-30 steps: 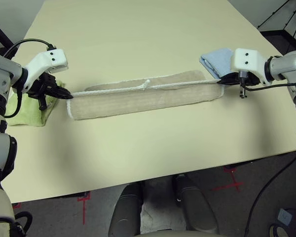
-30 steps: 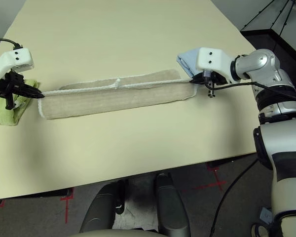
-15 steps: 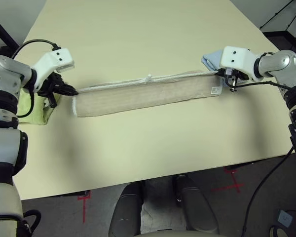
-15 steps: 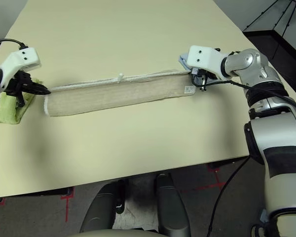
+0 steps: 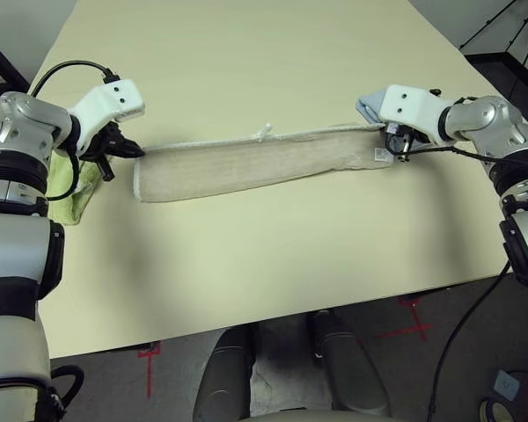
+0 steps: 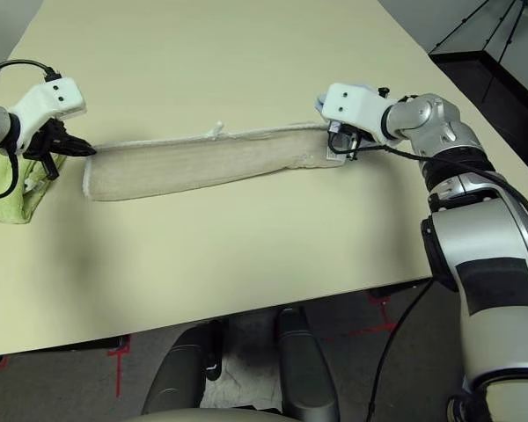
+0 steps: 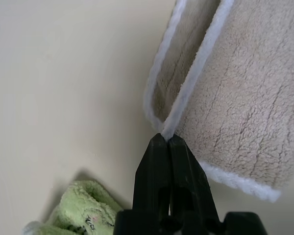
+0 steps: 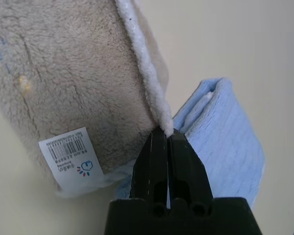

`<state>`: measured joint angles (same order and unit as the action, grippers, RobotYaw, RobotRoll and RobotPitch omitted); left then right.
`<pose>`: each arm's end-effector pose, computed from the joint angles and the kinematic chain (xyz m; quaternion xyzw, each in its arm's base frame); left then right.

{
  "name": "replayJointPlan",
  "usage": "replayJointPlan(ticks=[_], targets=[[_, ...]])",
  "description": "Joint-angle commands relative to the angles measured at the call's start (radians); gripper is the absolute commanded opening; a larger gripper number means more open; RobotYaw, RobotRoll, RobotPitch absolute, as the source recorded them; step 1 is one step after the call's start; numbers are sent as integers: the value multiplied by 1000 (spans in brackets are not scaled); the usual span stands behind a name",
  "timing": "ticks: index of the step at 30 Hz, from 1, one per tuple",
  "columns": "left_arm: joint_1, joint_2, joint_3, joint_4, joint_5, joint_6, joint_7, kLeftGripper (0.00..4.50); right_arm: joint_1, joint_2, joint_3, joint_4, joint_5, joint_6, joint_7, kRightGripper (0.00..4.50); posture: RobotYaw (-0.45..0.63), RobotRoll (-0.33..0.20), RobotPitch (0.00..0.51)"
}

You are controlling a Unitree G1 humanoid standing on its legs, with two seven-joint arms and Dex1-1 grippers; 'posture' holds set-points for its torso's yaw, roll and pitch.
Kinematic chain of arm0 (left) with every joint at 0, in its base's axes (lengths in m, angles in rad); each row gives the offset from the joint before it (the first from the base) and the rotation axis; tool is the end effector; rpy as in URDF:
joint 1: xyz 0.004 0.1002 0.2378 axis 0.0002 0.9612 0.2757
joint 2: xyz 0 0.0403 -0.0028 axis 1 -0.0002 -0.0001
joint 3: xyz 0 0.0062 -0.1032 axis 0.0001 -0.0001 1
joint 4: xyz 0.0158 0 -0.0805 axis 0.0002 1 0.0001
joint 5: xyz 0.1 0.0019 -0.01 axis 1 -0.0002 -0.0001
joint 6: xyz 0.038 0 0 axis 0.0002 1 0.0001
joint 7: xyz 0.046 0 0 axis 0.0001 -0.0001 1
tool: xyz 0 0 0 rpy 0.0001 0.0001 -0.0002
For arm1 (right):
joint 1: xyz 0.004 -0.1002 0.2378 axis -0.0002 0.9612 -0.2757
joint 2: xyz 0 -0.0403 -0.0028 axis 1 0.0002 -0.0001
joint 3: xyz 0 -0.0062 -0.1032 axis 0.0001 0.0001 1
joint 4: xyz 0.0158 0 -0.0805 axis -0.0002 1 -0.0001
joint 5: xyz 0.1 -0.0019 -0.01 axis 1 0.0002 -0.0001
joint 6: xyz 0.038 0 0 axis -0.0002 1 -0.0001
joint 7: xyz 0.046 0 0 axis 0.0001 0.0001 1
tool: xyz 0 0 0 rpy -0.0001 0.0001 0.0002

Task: Fold the towel and set it aside.

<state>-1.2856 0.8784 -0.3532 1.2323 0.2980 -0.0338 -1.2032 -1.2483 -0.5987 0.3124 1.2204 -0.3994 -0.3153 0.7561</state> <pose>0.3297 0.3265 0.2740 0.4124 0.3011 -0.2929 0.8084 0.3660 -0.2342 0.2339 -0.5259 0.0826 0.2982 0.7923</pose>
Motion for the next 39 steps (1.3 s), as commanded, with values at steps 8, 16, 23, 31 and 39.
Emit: replayJointPlan(ticks=[8,16,23,31,39], targets=[[0,1,8,37,53,-20,49,23,-5,3,6,25,-29,5,-28,0,-16,0,223],[-15,-15,77,31,5,-20,82,2042,5,26,-84,-3,74,-39,-8,2141,-20,0,214],[-11,-19,191,-19,-77,-36,81,4453,31,40,-238,-47,247,-87,30,4494,-28,0,209],[195,-76,400,-338,-417,168,-259,4453,141,99,-441,-259,568,286,234,4494,-19,0,213],[458,-116,468,-625,-587,255,-286,4453,332,159,-511,-652,725,652,91,4494,-32,0,216]])
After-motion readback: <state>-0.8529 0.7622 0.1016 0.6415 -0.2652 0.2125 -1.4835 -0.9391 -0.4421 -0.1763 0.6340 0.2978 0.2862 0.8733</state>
